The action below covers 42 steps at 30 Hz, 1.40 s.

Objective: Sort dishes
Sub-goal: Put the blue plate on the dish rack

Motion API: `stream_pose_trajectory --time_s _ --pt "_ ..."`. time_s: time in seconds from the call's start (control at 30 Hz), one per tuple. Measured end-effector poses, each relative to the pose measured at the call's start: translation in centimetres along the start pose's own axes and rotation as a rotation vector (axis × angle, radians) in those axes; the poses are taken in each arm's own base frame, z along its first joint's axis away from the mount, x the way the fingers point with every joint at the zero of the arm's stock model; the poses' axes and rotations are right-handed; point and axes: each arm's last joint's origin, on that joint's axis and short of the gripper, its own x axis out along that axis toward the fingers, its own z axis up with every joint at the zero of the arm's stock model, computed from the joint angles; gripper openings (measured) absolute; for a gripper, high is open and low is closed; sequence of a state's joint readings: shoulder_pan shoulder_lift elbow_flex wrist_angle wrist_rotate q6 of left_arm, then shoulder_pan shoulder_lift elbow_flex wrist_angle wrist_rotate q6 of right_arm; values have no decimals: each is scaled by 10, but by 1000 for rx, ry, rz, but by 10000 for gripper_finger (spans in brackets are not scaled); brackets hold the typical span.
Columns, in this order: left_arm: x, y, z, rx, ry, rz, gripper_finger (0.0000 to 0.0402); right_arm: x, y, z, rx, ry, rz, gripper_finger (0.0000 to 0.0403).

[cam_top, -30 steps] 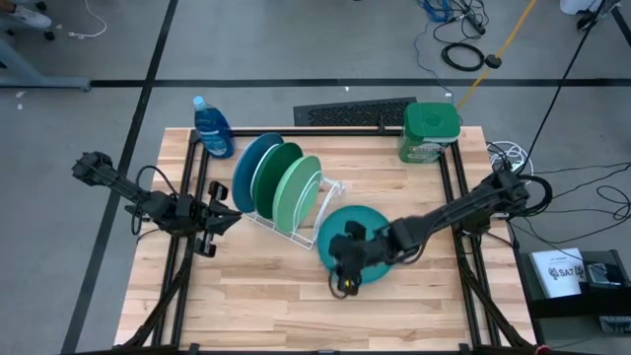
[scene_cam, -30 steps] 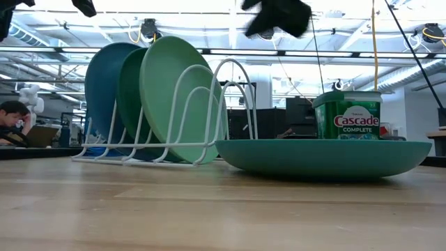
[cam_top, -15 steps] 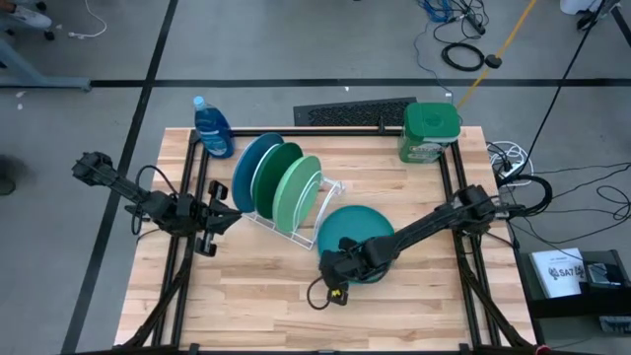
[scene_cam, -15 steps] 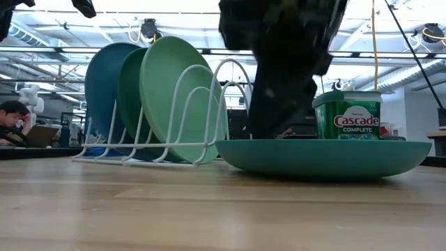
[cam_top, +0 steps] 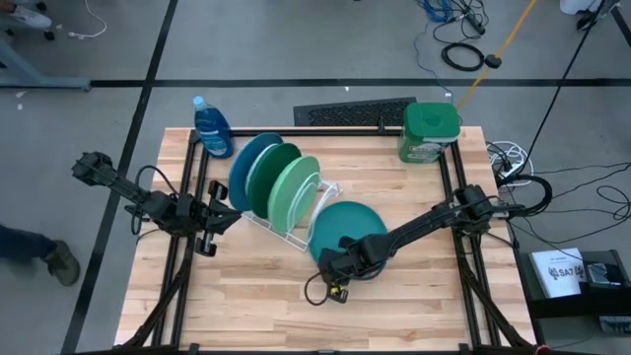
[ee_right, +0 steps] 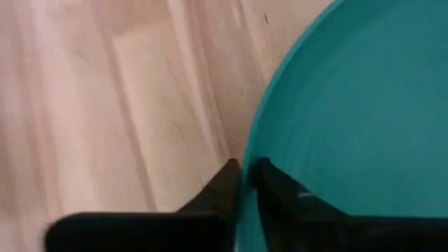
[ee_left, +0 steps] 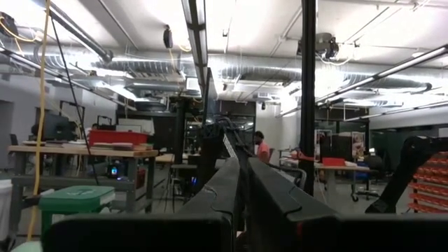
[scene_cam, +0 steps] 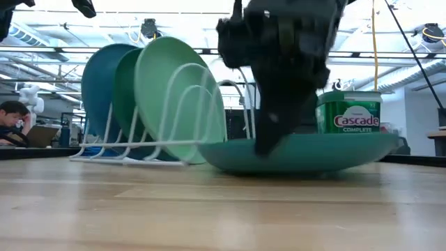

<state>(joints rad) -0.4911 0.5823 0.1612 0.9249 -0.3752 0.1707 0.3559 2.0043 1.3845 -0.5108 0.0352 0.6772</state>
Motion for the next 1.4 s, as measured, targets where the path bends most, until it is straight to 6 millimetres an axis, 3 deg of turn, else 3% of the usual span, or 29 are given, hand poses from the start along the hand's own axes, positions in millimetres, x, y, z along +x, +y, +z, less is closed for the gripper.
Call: stream_pose_trajectory --time_s 0.17,0.4,0.63,0.83,0.93,1.03,1.23,1.4 --pt "0 0 0 -1 0 0 31 -25 1 2 -56 21 71 13" --pt "0 0 0 -6 0 0 31 -109 10 -1 -100 -68 206 2" --pt "0 0 0 -6 -1 0 31 -198 15 -17 -116 -399 188 1" --pt "0 0 0 -1 -1 0 31 -238 27 -11 -63 -832 114 1" --pt "0 0 0 -1 -1 0 31 -242 38 1 -18 -1016 101 1" --pt "0 0 0 -1 -1 0 31 -233 51 13 12 -1154 87 1" --pt "0 0 1 -6 -12 3 31 -190 70 42 86 -1430 104 0" --pt "0 1 5 -26 -46 8 31 -153 71 52 192 -1674 162 0"
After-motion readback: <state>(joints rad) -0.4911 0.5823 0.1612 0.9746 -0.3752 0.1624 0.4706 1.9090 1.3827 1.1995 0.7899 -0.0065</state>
